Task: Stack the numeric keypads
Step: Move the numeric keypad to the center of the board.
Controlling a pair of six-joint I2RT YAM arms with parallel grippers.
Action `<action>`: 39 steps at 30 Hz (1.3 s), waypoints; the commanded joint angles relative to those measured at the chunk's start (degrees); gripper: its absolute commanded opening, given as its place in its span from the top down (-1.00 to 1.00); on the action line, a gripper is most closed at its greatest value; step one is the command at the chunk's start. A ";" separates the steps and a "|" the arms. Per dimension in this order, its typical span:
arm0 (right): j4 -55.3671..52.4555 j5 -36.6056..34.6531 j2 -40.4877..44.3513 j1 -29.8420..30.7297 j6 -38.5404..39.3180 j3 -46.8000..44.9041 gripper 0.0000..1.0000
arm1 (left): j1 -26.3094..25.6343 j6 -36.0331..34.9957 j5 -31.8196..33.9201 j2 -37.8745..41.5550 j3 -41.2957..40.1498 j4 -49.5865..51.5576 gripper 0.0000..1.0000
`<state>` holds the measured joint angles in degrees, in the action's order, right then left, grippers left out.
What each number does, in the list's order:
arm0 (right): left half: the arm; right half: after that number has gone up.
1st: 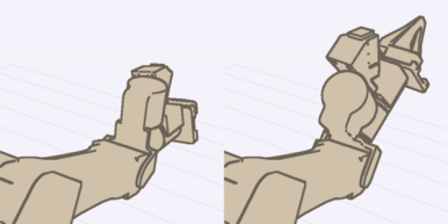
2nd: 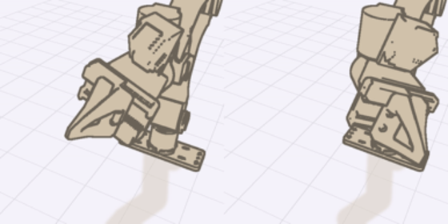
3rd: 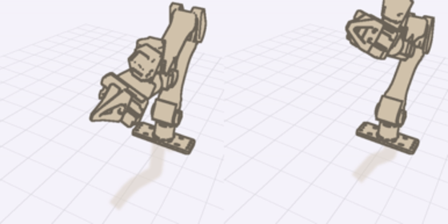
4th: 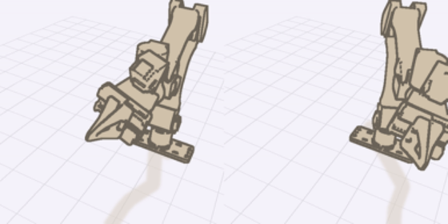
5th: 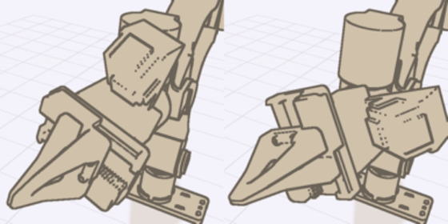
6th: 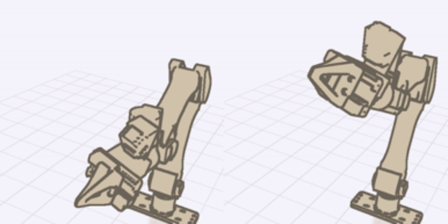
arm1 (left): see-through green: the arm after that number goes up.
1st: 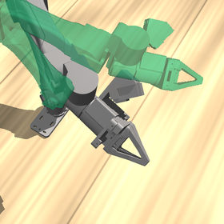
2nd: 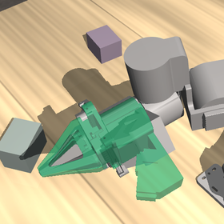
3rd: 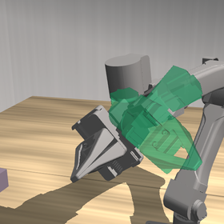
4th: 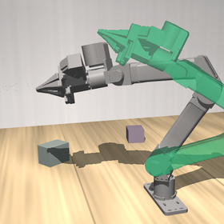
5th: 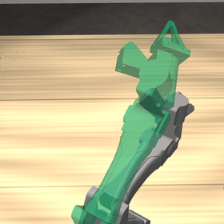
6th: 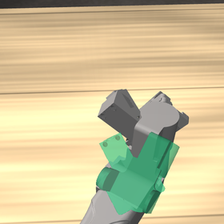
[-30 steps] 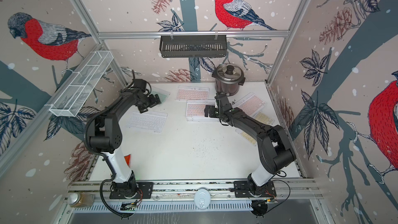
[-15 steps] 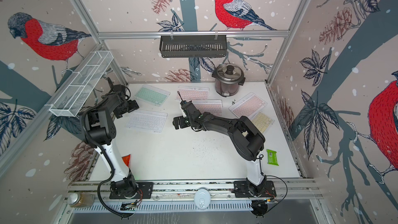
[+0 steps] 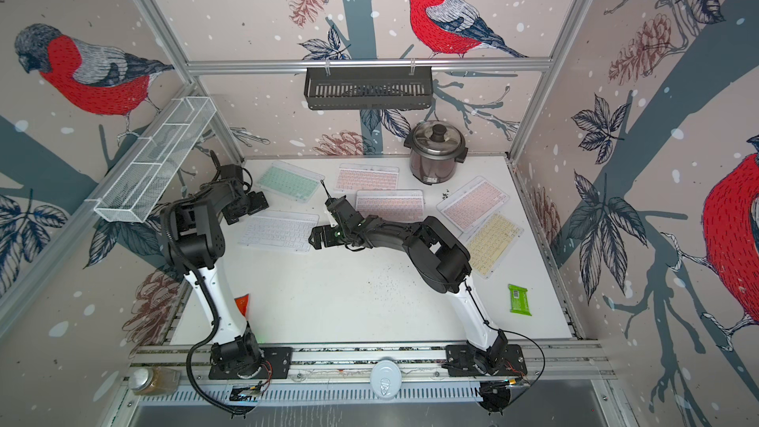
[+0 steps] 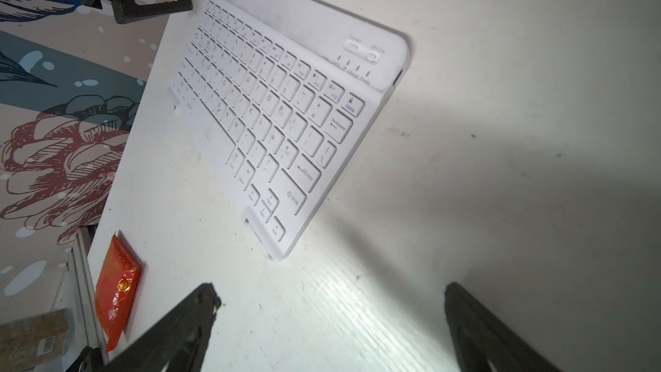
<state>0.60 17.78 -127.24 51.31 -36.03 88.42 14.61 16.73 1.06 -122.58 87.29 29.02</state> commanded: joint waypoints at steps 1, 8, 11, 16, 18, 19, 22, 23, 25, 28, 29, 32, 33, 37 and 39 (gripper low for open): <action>2.30 2.62 -2.20 0.00 -1.62 2.15 -0.99 | -0.02 4.13 -13.00 0.32 -4.82 7.97 -0.98; 2.83 4.50 -5.35 0.37 -3.46 5.01 -0.99 | -0.64 5.24 -20.56 2.02 -10.30 5.37 -0.97; 3.18 4.79 -5.19 0.36 -3.63 4.26 -0.99 | -1.79 5.28 -22.77 1.91 -11.37 4.56 -0.97; 3.22 4.75 -3.70 0.35 -3.22 2.56 -0.99 | -4.09 5.40 -23.71 1.71 -11.69 4.83 -0.97; 2.55 4.06 -3.02 0.25 -2.61 1.87 -0.99 | -4.02 5.27 -24.64 2.44 -11.87 5.12 -0.97; 2.15 3.84 -2.76 0.11 -2.37 1.64 -0.99 | -3.90 5.25 -23.77 3.25 -11.78 5.50 -0.97; 2.06 3.93 -2.29 -0.10 -1.74 0.88 -0.99 | -3.54 4.77 -15.80 6.33 -10.53 6.56 -0.97; 1.82 3.84 -2.20 -0.13 -1.54 0.96 -0.99 | -3.23 4.58 -13.63 7.04 -9.93 6.66 -0.97; 1.58 3.43 -2.11 -0.16 -1.24 0.96 -0.99 | -2.04 4.22 -9.69 7.34 -8.10 7.27 -0.97; 1.42 3.14 -2.03 -0.24 -1.65 0.91 -0.99 | -0.74 3.44 -5.23 4.50 -3.81 8.73 -0.97; 1.42 3.14 -2.05 -0.21 -1.93 0.87 -0.99 | -0.64 3.06 -4.51 2.98 -2.31 9.17 -0.97; 1.07 3.31 -1.64 0.01 -2.29 0.45 -0.99 | -1.18 3.00 -6.41 -0.87 0.43 10.41 -0.97; 1.19 3.31 -1.23 0.04 -2.45 0.07 -0.99 | -1.90 2.90 -7.54 -1.31 0.17 10.34 -0.97; 3.45 3.64 0.95 0.08 -2.78 -3.73 -0.99 | -4.65 2.43 -10.93 -0.35 -3.82 9.25 -0.97; 4.33 4.17 1.92 0.19 -2.76 -5.31 -0.99 | -4.64 3.42 -16.51 0.90 -8.01 7.62 -0.97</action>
<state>5.39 21.74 -126.37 51.31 -38.76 84.55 10.55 18.22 -0.84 -120.53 83.77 30.28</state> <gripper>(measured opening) 0.996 0.986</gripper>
